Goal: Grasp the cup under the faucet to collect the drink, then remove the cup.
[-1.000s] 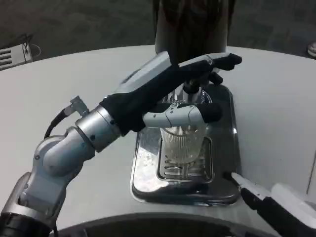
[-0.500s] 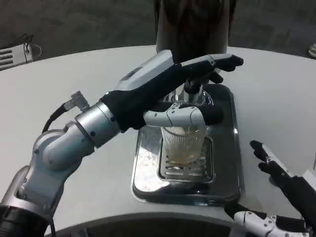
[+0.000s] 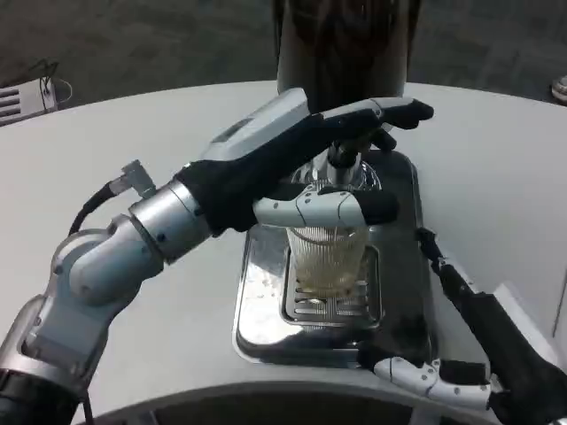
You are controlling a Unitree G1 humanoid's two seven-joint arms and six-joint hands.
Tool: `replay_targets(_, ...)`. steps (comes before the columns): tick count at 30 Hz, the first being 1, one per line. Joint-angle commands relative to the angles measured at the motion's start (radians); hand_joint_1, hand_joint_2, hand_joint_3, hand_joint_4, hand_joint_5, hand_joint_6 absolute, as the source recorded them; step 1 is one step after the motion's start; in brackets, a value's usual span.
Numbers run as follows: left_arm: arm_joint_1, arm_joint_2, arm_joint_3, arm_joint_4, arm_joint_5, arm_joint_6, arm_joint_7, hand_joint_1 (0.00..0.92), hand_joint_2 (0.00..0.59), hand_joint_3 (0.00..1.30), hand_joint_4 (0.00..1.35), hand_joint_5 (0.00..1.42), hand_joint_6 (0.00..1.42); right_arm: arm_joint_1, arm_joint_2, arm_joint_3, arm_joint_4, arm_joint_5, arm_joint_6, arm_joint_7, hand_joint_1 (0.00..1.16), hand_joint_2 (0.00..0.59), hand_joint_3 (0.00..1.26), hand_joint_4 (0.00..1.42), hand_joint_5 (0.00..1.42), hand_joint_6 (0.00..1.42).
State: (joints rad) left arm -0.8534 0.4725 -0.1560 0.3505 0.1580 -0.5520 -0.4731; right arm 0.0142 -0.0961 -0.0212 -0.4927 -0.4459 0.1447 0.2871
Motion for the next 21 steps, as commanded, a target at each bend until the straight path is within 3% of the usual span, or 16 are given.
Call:
replay_targets(1, 0.045, 0.021, -0.014, -0.001, 0.011, 0.024, -0.038, 0.0, 0.058, 0.2, 0.18, 0.27, 0.3, -0.045, -0.006, 0.029, 0.058, 0.015, -0.008, -0.059, 0.8, 0.2, 0.0, 0.0, 0.0, 0.02)
replay_targets(21, 0.058, 0.048, 0.007, -0.026, -0.019, 0.04, -0.053, 0.0, 0.057, 0.2, 0.18, 0.27, 0.31, -0.254, -0.008, 0.096, 0.265, 0.055, 0.025, -0.168, 0.81, 0.2, 0.0, 0.0, 0.0, 0.0)
